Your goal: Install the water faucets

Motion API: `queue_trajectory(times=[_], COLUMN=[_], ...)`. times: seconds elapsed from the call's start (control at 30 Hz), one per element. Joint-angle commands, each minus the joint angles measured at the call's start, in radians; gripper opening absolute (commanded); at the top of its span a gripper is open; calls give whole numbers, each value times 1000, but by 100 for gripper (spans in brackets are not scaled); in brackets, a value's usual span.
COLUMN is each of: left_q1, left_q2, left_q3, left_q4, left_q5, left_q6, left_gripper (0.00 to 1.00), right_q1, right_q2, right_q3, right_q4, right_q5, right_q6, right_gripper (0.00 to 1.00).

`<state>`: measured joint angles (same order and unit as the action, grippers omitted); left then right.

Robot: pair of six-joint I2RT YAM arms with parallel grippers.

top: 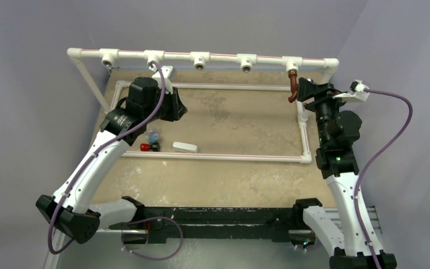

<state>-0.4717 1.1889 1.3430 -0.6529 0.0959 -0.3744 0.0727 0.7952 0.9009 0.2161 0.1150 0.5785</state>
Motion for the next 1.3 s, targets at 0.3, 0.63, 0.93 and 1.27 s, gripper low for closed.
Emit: queue_trajectory(times=[0.3,0.63,0.93,1.27], left_q1=[-3,-24,-64,-126], left_q2=[-31,-45,-81,-88], left_q3=[2,-3,-14,-24], left_q4=[13,12,1,1], left_q5=[-7,-19,-59,-94], left_q6=[14,17,25,38], left_gripper=[18,23,29,31], right_q1=[-10,51,305,525], right_q2=[74,211,291,320], right_q3=[323,610,721,657], right_q4=[-207,-503,-742,-931], right_q5=[-121,-356,-167,220], right_q6=[-379,-699,-1057,-1354], right_gripper=[68,67,70,75])
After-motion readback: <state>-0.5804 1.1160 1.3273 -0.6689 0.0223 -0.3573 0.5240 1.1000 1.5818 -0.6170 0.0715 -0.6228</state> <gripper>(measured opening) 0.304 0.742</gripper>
